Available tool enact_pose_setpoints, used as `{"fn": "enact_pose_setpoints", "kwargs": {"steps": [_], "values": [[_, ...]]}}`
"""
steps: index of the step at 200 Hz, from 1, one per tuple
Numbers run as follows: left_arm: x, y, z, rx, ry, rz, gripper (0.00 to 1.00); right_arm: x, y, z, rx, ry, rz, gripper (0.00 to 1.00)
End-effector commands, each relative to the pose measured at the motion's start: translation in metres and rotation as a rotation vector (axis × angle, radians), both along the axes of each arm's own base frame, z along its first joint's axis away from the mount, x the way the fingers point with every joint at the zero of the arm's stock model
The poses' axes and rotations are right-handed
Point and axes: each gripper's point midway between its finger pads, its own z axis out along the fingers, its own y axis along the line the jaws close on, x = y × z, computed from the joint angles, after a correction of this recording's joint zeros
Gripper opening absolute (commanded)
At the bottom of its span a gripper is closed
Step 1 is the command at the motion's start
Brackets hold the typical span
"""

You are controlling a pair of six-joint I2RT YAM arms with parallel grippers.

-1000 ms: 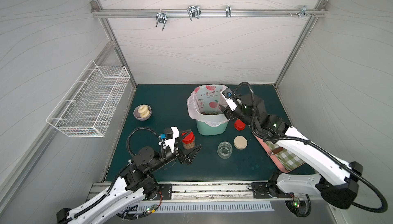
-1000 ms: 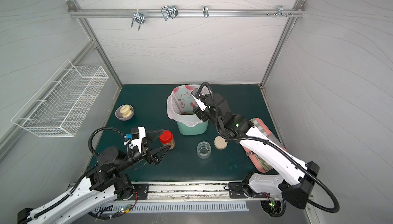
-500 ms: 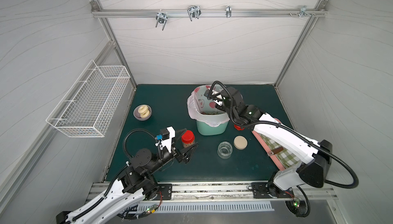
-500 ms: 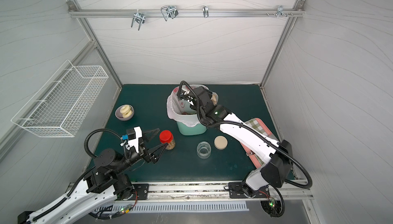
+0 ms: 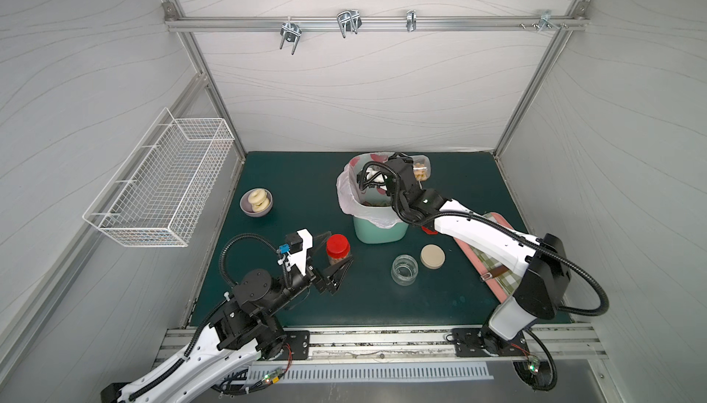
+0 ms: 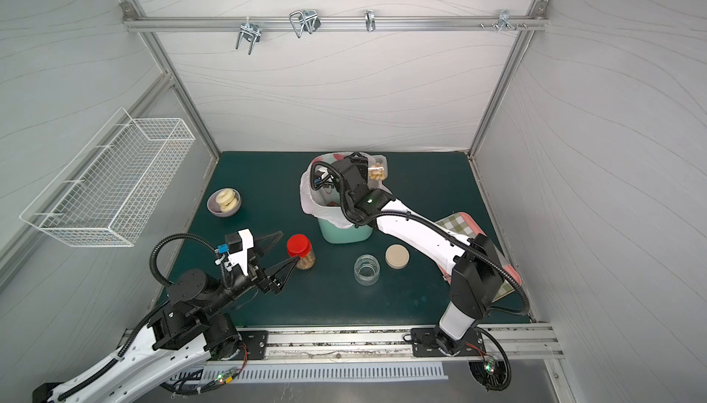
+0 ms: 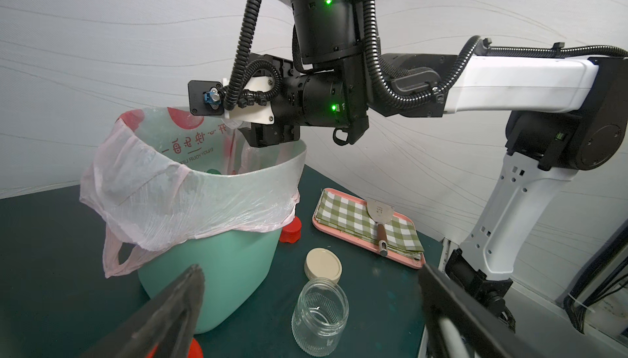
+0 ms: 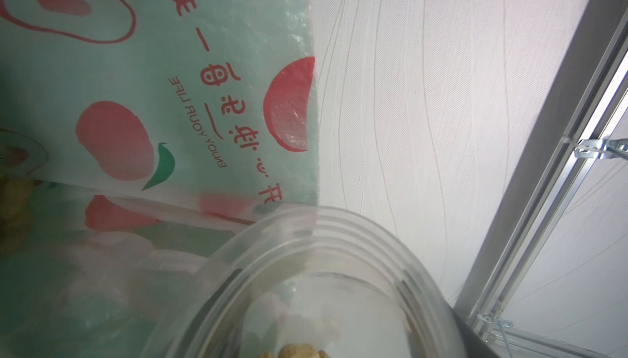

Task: Empty moldy peanuts from jars
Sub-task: Pour the moldy peanuts from the jar into the trash bin.

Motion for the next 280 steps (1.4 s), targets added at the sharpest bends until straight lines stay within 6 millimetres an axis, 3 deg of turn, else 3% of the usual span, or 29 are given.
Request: {"fn": "enact_pose_setpoints", "kwargs": {"steps": [1, 67, 280], "values": [[0.0, 0.007, 0.01, -0.021, -0.038, 0.025, 0.99, 0.008, 0.0, 0.022, -0.056, -0.077, -0.016, 0.09], [-0.001, 0.01, 0.01, -0.021, -0.04, 0.032, 0.99, 0.013, 0.0, 0.017, -0.193, -0.095, -0.029, 0.08], [-0.003, 0.013, 0.01, -0.028, -0.047, 0.035, 0.99, 0.01, -0.006, 0.007, -0.305, -0.108, -0.058, 0.02]]}}
